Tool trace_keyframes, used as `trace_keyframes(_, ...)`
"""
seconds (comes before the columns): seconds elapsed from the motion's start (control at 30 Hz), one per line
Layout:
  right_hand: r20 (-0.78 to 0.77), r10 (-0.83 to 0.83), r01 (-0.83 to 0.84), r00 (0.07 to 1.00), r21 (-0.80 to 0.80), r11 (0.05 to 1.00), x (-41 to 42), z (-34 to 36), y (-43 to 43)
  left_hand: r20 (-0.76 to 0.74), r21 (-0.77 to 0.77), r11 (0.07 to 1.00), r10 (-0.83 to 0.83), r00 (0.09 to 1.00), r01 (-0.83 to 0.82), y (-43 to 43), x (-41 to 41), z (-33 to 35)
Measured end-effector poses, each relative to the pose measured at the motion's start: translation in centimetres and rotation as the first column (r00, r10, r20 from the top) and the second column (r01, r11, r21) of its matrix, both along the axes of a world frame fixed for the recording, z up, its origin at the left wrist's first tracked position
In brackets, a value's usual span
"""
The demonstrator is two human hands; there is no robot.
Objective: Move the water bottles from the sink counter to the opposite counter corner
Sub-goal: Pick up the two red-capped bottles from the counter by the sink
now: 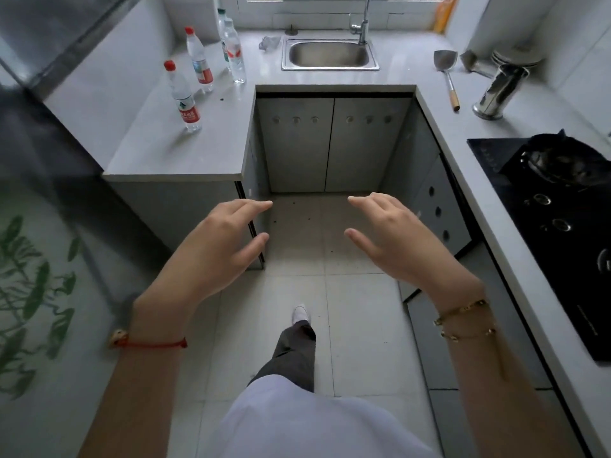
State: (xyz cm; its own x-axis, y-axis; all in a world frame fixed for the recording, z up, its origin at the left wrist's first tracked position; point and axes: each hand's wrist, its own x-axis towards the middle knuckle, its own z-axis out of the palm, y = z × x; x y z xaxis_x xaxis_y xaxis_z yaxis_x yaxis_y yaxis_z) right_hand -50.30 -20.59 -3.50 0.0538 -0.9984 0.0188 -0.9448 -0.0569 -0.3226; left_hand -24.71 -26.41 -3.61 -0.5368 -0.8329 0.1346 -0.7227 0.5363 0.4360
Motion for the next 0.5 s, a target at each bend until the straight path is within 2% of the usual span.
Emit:
trace_keyframes(0.27, 0.001, -0.034, 0.034, 0.999, 0.036, 0.999, -4.2, -1.5, -9.2, 0.006, 0.034, 0.998, -0.052, 0.999, 0.052, -9.8, -4.7, -1.3)
trace_keyframes(0.5, 0.023, -0.033, 0.033, 0.999, -0.001, 0.999, -8.1, -0.7, -19.6, -0.025, 0.006, 0.999, -0.039, 0.999, 0.039, -20.5, -8.4, -0.4)
